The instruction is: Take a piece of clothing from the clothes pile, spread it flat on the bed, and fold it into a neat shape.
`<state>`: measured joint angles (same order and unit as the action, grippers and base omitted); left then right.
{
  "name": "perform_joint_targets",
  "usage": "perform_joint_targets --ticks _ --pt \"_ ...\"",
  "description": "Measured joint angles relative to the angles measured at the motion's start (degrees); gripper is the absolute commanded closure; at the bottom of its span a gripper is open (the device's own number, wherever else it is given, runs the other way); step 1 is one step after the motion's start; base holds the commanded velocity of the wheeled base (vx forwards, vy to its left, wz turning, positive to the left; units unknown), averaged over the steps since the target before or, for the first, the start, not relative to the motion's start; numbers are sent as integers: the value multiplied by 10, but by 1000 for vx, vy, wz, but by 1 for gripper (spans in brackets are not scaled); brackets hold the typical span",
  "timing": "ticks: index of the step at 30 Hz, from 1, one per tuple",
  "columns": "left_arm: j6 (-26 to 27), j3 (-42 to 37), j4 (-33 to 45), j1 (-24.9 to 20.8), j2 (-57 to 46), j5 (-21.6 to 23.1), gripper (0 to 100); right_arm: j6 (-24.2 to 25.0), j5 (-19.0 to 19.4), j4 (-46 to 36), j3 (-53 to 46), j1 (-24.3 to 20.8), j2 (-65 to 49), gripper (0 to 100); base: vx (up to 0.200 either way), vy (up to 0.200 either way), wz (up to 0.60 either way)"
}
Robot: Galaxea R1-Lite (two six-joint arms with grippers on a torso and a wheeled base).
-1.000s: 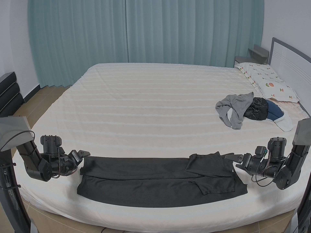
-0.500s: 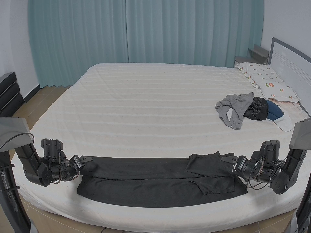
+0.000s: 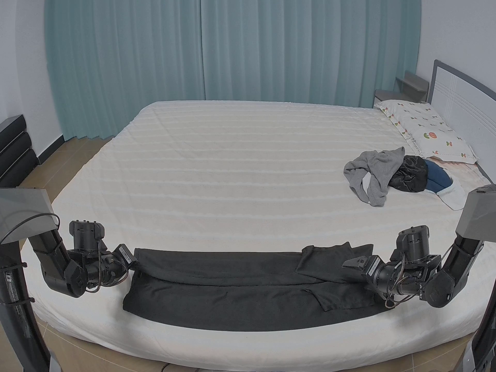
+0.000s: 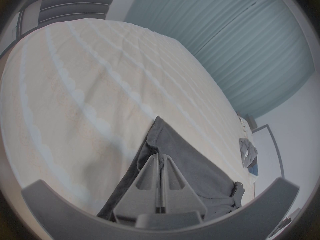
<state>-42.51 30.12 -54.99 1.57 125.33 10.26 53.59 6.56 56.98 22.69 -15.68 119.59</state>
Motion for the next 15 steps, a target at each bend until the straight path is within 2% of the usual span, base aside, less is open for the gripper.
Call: perform_joint_targets --ticks 6,15 --pt "-8 -2 -11 0 -5 -1 100 32 -3 -53 38 -3 1 0 0 0 0" --pt "-8 -3 -11 -1 -6 -2 100 52 -8 -60 71 0 21 0 0 0 0"
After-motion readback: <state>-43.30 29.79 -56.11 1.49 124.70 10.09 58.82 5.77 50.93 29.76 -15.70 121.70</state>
